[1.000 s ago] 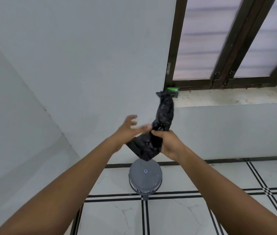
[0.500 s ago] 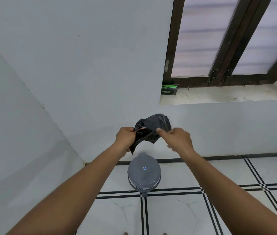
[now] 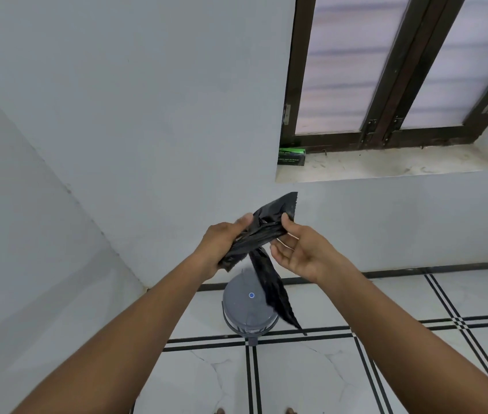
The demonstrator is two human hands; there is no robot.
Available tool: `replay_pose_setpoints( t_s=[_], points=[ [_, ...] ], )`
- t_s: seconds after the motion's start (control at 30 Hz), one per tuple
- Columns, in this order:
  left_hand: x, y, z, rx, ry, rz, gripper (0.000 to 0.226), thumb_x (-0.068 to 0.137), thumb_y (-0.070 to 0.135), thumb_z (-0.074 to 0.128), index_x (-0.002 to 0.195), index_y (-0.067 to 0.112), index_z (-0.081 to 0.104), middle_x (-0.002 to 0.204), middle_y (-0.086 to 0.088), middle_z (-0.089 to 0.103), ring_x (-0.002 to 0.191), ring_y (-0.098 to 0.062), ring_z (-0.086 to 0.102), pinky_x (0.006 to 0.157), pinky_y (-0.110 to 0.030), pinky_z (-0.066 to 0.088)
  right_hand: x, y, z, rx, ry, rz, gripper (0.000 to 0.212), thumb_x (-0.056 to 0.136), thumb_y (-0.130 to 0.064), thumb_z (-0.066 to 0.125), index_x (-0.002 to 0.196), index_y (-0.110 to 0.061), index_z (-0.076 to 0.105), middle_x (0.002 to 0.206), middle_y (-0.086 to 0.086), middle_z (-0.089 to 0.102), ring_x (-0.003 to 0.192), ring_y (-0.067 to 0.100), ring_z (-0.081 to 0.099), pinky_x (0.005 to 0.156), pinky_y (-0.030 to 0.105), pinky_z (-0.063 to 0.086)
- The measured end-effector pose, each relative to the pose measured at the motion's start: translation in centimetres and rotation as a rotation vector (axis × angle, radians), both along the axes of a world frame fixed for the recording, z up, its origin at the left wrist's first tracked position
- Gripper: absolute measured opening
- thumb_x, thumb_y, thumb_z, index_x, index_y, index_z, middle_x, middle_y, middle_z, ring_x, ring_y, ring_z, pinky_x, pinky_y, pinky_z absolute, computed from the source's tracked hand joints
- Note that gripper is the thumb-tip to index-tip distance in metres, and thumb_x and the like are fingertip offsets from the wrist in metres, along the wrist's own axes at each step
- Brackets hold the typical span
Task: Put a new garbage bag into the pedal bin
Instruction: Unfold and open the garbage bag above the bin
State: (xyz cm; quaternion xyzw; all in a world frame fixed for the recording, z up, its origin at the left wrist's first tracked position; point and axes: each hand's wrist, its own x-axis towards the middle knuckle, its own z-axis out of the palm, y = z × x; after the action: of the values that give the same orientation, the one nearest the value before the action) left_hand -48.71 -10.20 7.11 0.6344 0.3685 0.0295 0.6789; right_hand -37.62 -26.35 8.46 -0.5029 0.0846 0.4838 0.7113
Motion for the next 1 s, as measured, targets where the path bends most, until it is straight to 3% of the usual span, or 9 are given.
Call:
replay_pose_setpoints(
  t_s=[0.13,0.23,0.3,0.37,0.43,0.57,0.7,0.83,1.0],
  points=[
    [-0.3,0.0,-1.4,0.301,0.276,-0.121,0.041,0.089,0.033,0.077,0.123,0.02,0.059,0.086,-0.007,0.067,0.06,-0.016,0.056,0.049,-0.024,0.041,-0.3,0.8,-0.5,-0.042,0.015,-0.03,0.024,0.09,-0.033,0.079,0.101,-0.013,0.071,0.094,0.005,0.08,0.091,0.02,0.073,0.08,0.034,0.058],
    [-0.3,-0.5,-1.6,0.664,0.141,-0.095,0.039,0.085,0.018,0.074,0.12,0.032,0.064,0.109,-0.002,0.062,0.093,-0.018,0.064,0.072,-0.025,0.049,-0.5,1.3,-1.0,-0.102,-0.044,-0.062,0.036,0.083,-0.033,0.085,0.109,-0.012,0.072,0.105,0.005,0.079,0.094,0.02,0.074,0.086,0.035,0.059],
    [0.1,-0.8,-0.9,0.495,-0.075,0.025,0.018,0.087,0.023,0.074,0.103,0.03,0.074,0.1,0.001,0.069,0.088,-0.017,0.068,0.073,-0.026,0.053,-0.5,1.6,-1.3,-0.114,-0.072,-0.055,0.034,0.082,-0.035,0.087,0.104,-0.014,0.072,0.103,0.003,0.079,0.095,0.019,0.073,0.084,0.032,0.059],
    [0.5,-1.2,-0.2,0.236,-0.142,-0.016,0.025,0.082,0.04,0.083,0.098,0.022,0.076,0.087,-0.003,0.077,0.078,-0.016,0.073,0.067,-0.028,0.056,-0.7,1.8,-1.5,-0.108,-0.074,-0.009,0.03,0.084,-0.037,0.085,0.102,-0.017,0.072,0.102,0.001,0.08,0.094,0.018,0.074,0.082,0.03,0.059],
    [0.7,-1.4,-0.1,0.283,-0.085,-0.102,0.037,0.076,0.043,0.09,0.098,0.016,0.077,0.082,-0.004,0.079,0.069,-0.015,0.073,0.064,-0.024,0.057,-0.8,2.0,-1.3,-0.085,-0.064,0.067,0.036,0.084,-0.041,0.083,0.107,-0.015,0.074,0.108,0.002,0.08,0.096,0.017,0.075,0.081,0.029,0.059],
    [0.8,-0.8,-0.9,0.201,-0.095,-0.012,0.018,0.094,0.022,0.076,0.1,0.005,0.077,0.08,-0.005,0.076,0.07,-0.014,0.07,0.064,-0.023,0.058,0.2,1.6,-1.1,-0.048,-0.072,0.138,0.021,0.087,-0.023,0.08,0.105,-0.017,0.07,0.095,0.001,0.08,0.083,0.012,0.076,0.077,0.028,0.059],
    [0.8,-0.1,-0.7,-0.233,-0.127,0.191,0.017,0.106,0.003,0.051,0.105,0.001,0.069,0.099,-0.015,0.075,0.088,-0.025,0.073,0.077,-0.038,0.064,1.3,0.8,-1.4,0.022,0.034,0.052,0.004,0.098,-0.01,0.068,0.1,-0.012,0.065,0.096,0.01,0.075,0.092,0.021,0.072,0.078,0.038,0.062],
    [0.2,1.4,-0.4,-0.803,-0.308,0.501,0.031,0.103,-0.008,0.038,0.124,-0.005,0.06,0.109,-0.02,0.07,0.089,-0.029,0.072,0.066,-0.037,0.066,2.4,0.4,-2.4,0.101,0.149,-0.116,0.028,0.103,0.01,0.037,0.103,-0.013,0.055,0.097,0.016,0.061,0.087,0.028,0.064,0.062,0.035,0.063],
    [-0.4,3.3,-1.0,-0.778,-0.337,0.473,0.028,0.097,0.002,0.052,0.122,0.013,0.059,0.104,-0.016,0.069,0.083,-0.032,0.072,0.078,-0.046,0.065,3.0,-0.7,-1.6,0.023,-0.15,0.187,0.026,0.093,0.001,0.046,0.093,-0.017,0.065,0.089,0.006,0.066,0.078,0.023,0.065,0.067,0.03,0.057]
  ],
)
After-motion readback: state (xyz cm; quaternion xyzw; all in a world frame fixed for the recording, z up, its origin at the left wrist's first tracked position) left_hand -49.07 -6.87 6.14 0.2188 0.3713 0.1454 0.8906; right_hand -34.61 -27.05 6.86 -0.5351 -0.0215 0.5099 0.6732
